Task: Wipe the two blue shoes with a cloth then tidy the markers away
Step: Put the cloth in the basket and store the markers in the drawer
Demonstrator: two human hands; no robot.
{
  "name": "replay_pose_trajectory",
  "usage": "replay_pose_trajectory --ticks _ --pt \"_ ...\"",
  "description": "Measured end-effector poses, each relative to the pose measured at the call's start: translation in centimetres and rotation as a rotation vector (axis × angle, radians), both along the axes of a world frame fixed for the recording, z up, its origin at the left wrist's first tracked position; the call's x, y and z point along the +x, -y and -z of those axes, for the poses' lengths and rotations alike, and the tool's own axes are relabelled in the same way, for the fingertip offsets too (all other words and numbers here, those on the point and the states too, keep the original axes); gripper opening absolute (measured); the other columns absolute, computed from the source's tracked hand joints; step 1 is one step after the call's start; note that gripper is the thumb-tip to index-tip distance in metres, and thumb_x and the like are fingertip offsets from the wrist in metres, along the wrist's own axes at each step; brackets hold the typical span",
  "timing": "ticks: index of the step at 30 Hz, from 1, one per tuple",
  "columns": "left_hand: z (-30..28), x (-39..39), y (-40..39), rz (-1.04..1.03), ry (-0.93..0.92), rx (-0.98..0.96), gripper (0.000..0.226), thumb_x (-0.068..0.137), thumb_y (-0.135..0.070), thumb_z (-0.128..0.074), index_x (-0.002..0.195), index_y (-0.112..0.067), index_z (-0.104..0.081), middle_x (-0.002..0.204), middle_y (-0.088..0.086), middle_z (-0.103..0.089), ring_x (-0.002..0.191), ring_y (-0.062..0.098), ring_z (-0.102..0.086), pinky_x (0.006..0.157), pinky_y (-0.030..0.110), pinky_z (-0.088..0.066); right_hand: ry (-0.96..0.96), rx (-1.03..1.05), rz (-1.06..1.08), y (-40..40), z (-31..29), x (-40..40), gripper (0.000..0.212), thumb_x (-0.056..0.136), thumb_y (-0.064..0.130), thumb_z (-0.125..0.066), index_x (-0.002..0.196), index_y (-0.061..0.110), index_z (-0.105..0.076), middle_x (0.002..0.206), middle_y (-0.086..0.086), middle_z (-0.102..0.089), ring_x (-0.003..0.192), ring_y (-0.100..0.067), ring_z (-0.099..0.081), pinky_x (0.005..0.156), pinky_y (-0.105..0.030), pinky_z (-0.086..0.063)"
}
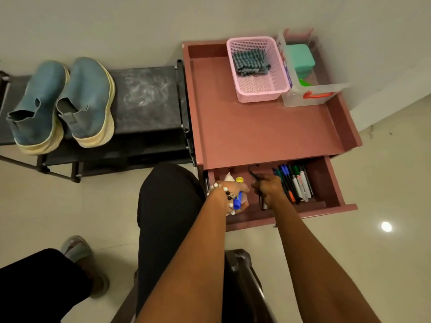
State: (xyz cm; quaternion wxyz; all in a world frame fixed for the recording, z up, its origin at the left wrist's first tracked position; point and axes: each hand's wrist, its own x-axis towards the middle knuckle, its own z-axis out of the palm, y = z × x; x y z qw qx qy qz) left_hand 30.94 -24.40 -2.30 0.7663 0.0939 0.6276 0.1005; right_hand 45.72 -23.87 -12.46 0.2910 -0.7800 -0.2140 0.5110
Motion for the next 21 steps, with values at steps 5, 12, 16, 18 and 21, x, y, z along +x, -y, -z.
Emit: replay_pose_trajectory --ticks 5,12,16,18,21 --pt "0.8 0.2 -0.6 0.026 -0.04 0.003 0.013 0.084 -0.003 -0.064 0.09 -0.001 -0.053 0.065 0.01 -0.052 0.056 0.019 -0.053 0.057 0.033 -0.054 0.065 0.001 0.035 -0.3 4.7 -0.1 0.035 0.079 -0.01 -0.064 0.113 -0.003 -0.064 0.101 -0.02 -0.067 0.072 -0.026 -0.062 0.063 -0.03 -0.055" --pt "1.6 0.9 -1.4 0.066 -0.044 -0.06 0.013 0.089 -0.008 -0.06 0.082 -0.003 -0.05 0.071 0.009 -0.049 0.061 0.016 -0.05 0.066 0.03 -0.053 0.15 0.064 0.042 0.5 5.3 -0.3 0.04 0.077 -0.011 -0.065 0.116 -0.006 -0.062 0.109 -0.018 -0.066 0.091 -0.026 -0.063 0.087 -0.044 -0.053" --pt "1.6 1.3 -1.3 0.054 -0.035 -0.074 0.026 0.092 -0.009 -0.057 0.069 -0.007 -0.045 0.055 0.005 -0.047 0.055 0.012 -0.044 0.06 0.025 -0.049 0.5 0.088 -0.306 1.1 5.3 0.1 0.011 0.078 0.007 -0.068 0.087 0.002 -0.072 0.084 -0.018 -0.072 0.069 -0.024 -0.061 0.062 -0.027 -0.044" --pt "1.0 1.4 -1.1 0.05 -0.065 -0.052 0.028 0.092 -0.008 -0.058 0.067 -0.007 -0.046 0.037 0.003 -0.049 0.057 0.013 -0.046 0.07 0.028 -0.053 0.62 0.053 -0.391 1.2 5.6 0.3 0.007 0.079 0.007 -0.066 0.074 0.001 -0.067 0.074 -0.019 -0.068 0.062 -0.024 -0.054 0.057 -0.025 -0.034" --pt "1.0 1.3 -1.1 0.047 -0.096 -0.035 0.025 0.091 -0.008 -0.059 0.07 -0.005 -0.048 0.039 0.004 -0.051 0.057 0.014 -0.048 0.076 0.031 -0.054 0.708 -0.032 -0.427 1.3 5.4 0.4 0.009 0.081 0.0 -0.058 0.08 -0.001 -0.067 0.081 -0.023 -0.067 0.073 -0.036 -0.061 0.06 -0.03 -0.043"
